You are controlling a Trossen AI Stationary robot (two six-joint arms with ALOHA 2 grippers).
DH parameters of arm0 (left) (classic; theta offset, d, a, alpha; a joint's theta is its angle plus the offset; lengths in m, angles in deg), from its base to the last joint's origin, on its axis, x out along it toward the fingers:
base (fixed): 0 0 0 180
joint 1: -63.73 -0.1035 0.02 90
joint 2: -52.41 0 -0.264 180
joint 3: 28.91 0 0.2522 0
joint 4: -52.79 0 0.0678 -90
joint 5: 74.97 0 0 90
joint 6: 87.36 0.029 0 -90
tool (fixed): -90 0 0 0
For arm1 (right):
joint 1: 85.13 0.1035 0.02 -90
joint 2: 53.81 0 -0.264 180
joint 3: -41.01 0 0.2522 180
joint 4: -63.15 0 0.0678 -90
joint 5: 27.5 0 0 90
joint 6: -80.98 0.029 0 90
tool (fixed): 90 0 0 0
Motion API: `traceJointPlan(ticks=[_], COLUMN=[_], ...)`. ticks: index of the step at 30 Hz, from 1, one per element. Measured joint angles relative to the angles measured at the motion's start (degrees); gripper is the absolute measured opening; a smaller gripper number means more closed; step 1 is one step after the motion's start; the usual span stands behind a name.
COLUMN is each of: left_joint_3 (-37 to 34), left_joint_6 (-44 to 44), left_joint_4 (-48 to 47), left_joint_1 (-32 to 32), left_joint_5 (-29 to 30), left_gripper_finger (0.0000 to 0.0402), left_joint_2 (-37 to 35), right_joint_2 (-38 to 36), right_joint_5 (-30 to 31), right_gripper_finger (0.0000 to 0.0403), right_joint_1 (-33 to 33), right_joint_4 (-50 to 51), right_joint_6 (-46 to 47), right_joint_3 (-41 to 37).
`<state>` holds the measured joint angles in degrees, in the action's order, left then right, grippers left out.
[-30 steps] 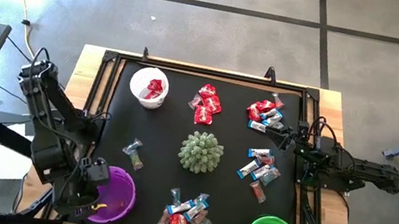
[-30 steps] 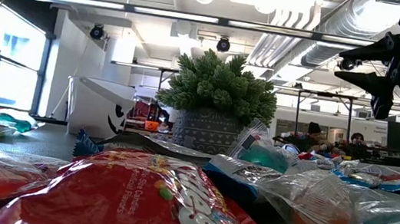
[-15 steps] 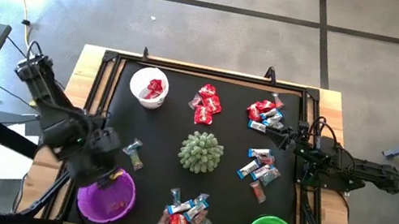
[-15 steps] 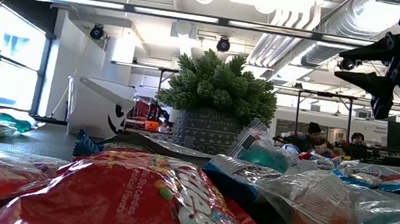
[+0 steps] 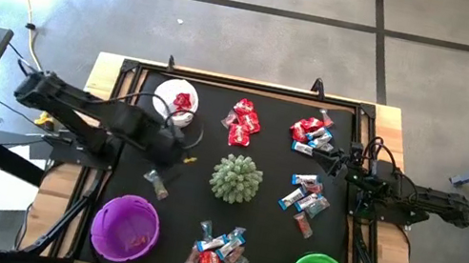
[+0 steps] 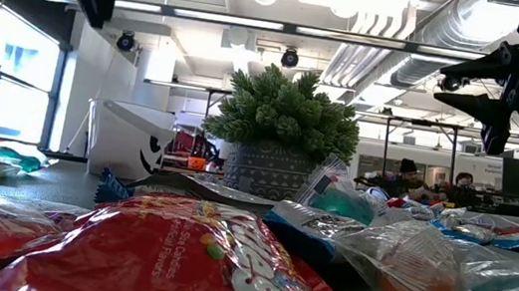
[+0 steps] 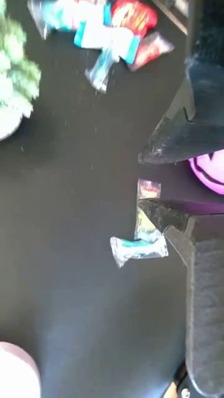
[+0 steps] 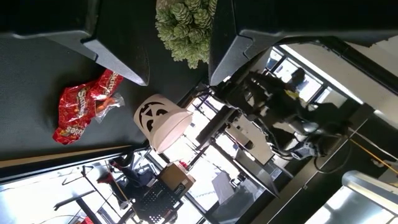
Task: Organize candy in baskets
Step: Put the blue gummy into the purple bucket
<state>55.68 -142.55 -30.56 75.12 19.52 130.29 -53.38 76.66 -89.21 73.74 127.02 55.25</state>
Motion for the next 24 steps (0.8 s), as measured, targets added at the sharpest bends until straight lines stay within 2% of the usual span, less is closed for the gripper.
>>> traceJointPlan(ticks=[3,9,16,24], left_joint_3=[0.0,0.0,-0.09,-7.39], left_joint_6=[0.04,-0.05,-0.07,-1.7], left_joint_4=[-0.07,-1.22,-5.69,1.01], left_joint_1=[-1.8,-4.12,-4.4,-4.15], left_joint_5=[-0.81,-2.0,-4.76,-6.55], left_gripper_finger=[0.0091,0.0126,0.0149,0.015], left_joint_2=[3.7,10.3,15.06,15.85], right_joint_2=[-0.02,-0.02,-0.02,-0.02], right_joint_5=[-0.02,-0.02,0.0,-0.02], right_gripper_finger=[0.0162,0.0162,0.0162,0.0162], right_joint_1=[0.0,0.01,0.01,0.01], right_joint_4=[0.01,-0.01,0.02,0.02], right_joint_6=[-0.01,-0.01,0.0,-0.01], right_joint_3=[0.01,0.01,0.0,0.0])
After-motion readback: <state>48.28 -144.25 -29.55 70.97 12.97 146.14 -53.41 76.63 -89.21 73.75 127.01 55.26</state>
